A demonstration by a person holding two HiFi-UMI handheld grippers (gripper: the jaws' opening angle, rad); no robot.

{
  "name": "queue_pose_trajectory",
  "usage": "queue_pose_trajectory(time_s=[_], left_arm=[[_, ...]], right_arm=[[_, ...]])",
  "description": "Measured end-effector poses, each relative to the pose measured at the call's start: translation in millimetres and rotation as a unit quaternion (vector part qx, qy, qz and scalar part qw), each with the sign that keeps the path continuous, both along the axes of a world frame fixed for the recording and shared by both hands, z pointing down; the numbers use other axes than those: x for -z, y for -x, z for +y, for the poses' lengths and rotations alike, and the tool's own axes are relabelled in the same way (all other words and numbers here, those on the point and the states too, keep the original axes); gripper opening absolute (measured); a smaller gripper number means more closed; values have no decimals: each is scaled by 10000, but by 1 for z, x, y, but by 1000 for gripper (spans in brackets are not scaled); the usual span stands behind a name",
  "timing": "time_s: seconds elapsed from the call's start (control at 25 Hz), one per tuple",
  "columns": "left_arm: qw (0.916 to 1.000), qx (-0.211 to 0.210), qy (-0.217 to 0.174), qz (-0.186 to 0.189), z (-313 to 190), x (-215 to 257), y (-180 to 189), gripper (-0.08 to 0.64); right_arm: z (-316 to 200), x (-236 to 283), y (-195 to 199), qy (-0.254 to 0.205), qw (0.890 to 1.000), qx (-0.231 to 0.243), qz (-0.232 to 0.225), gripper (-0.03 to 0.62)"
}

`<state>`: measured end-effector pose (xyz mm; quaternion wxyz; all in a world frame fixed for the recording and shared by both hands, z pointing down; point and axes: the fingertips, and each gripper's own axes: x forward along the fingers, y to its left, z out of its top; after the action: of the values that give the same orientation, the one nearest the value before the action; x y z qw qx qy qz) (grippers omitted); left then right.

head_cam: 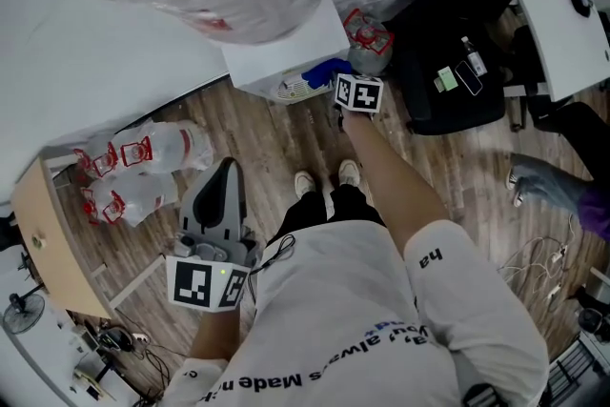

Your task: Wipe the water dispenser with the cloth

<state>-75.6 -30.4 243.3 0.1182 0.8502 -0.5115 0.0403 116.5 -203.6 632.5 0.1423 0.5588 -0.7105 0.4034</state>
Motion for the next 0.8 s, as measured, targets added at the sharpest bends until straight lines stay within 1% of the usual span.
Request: queue_pose_trajectory(time_s=[0.16, 0.24, 0.6, 0.8], left_arm=[[10000, -48, 41, 15, -4, -6, -8, 18], [9999, -91, 63, 21, -8, -11, -13, 18], [9995, -259, 166, 20, -25, -39, -27, 18], [9997, -235, 110, -23, -37, -53, -24, 18]], right_arm=[[-2, 4, -18, -67, 9999, -119, 46, 80], [-5, 2, -25, -89, 9998, -156, -34, 80], [-9, -13, -22, -167, 9997, 156, 46, 80], [-10, -28, -25, -172, 9992, 296, 198, 80]])
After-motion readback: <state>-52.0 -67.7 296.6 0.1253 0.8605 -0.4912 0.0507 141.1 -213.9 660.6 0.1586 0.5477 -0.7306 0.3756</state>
